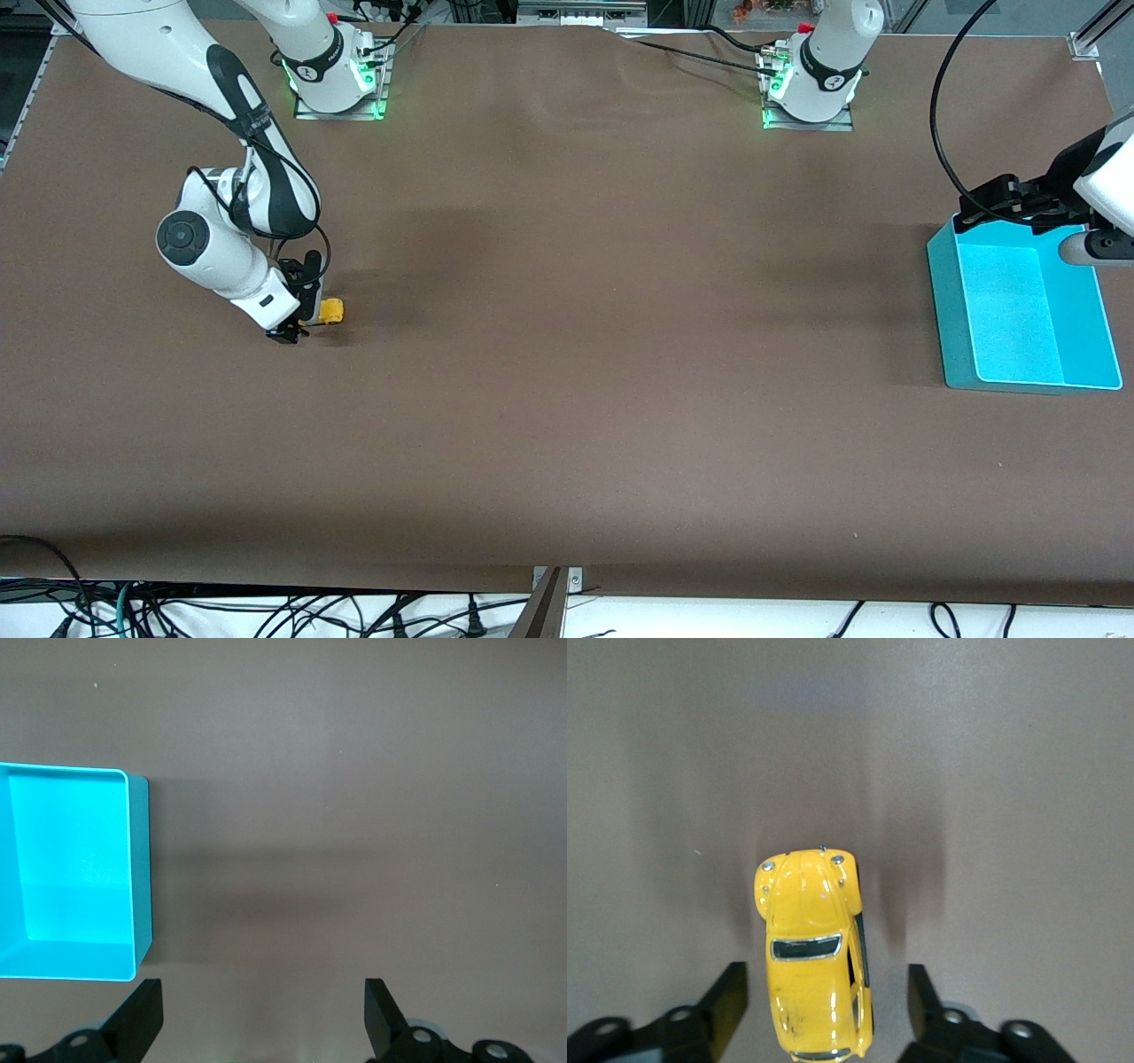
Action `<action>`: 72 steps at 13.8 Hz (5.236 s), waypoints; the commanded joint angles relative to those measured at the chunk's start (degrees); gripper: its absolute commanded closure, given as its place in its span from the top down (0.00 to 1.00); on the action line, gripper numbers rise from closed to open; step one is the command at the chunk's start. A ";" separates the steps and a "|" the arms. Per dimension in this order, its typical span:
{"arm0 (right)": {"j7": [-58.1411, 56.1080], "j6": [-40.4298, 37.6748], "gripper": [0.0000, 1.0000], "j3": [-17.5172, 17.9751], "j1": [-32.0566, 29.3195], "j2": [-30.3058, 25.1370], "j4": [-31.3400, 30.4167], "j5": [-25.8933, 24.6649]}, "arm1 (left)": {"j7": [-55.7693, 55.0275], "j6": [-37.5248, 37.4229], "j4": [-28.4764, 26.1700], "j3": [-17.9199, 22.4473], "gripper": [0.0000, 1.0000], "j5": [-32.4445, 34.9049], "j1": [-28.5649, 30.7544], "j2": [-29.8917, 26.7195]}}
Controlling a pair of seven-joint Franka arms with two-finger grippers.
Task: Wind and store yellow beetle car
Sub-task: 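Close the right gripper on the yellow car's body, then drag the car backward along the table with the right gripper, then open the right gripper to release the car while the left gripper lifts, then return the right arm to rest while the left gripper approaches the car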
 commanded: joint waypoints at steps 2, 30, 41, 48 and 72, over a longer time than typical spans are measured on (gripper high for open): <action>-1.08 1.59 0.44 1.40 -1.02 -0.40 -1.43 1.98 | -0.18 -0.12 0.98 -0.04 1.00 -0.82 0.26 0.27; -27.97 1.50 0.11 2.45 -22.63 6.11 -0.63 2.51 | -0.18 -0.12 0.98 -0.04 1.00 -0.91 0.26 0.63; -27.80 -0.86 1.00 3.86 -22.37 5.67 2.52 5.32 | -0.18 -0.12 0.98 -0.04 1.00 -0.91 0.26 0.63; -29.37 -6.05 1.00 7.02 -22.11 4.79 7.00 4.80 | -0.18 -0.12 0.98 -0.04 1.00 -0.91 0.26 0.63; 55.18 -36.36 1.00 10.45 -14.38 -31.94 11.41 2.69 | 36.89 -0.47 -2.44 -2.06 1.00 -0.03 -0.89 3.26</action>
